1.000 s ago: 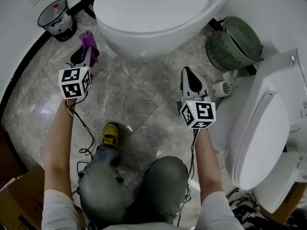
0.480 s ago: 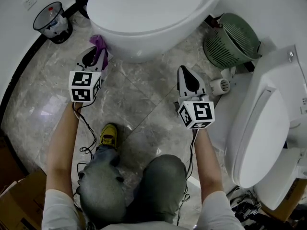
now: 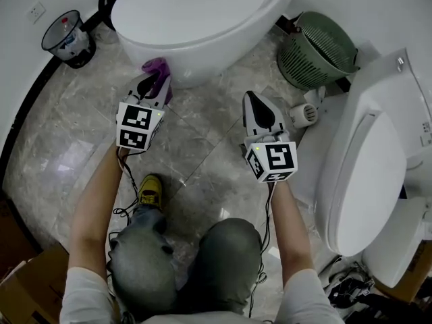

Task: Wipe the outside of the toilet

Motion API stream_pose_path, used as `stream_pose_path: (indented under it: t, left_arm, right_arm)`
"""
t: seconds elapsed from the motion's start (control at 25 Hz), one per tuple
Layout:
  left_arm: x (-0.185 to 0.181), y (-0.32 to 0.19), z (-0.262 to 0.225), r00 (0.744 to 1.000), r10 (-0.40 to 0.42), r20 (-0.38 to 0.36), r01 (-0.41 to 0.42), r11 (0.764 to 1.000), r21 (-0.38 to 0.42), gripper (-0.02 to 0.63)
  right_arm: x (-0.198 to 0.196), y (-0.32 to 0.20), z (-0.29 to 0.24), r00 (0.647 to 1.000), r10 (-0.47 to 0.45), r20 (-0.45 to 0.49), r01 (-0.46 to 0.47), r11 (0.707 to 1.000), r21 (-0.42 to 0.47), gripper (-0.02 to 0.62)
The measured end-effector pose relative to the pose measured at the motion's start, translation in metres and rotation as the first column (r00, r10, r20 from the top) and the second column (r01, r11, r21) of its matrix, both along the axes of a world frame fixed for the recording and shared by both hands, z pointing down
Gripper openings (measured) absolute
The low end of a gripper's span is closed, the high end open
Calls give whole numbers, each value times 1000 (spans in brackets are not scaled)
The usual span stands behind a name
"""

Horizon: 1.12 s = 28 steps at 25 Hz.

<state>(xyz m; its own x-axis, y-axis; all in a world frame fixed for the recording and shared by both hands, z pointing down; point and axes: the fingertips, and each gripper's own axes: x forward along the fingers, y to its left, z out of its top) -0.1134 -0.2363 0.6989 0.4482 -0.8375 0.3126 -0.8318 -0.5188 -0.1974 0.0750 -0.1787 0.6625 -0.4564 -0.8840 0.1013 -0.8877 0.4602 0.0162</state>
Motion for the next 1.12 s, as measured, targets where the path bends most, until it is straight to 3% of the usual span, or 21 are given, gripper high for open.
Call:
stream_pose_path:
  t: [0.32, 0.56, 0.92, 1.04, 1.12]
  left_arm:
    - [32, -2, 6, 999, 3, -45, -3, 1000, -8, 69]
    - [72, -4, 19, 996, 87, 18, -87, 996, -6, 69]
    - [112, -20, 39, 988, 148, 39, -147, 989, -21, 69]
    - [129, -24, 49, 980, 191, 50, -189, 981, -53, 69]
    - [146, -19, 56, 959, 279, 45, -273, 956, -112, 69]
  right_arm:
    - [31, 12, 5, 998, 55, -27, -55, 999, -2, 8]
    - [48, 15, 9, 996, 87, -37, -87, 996, -10, 8]
    - [76, 10, 24, 988, 124, -87, -126, 992, -21, 8]
    - [84, 5, 33, 987, 141, -80, -144, 989, -40, 8]
    - [85, 2, 38, 986, 144, -77, -149, 988, -51, 8]
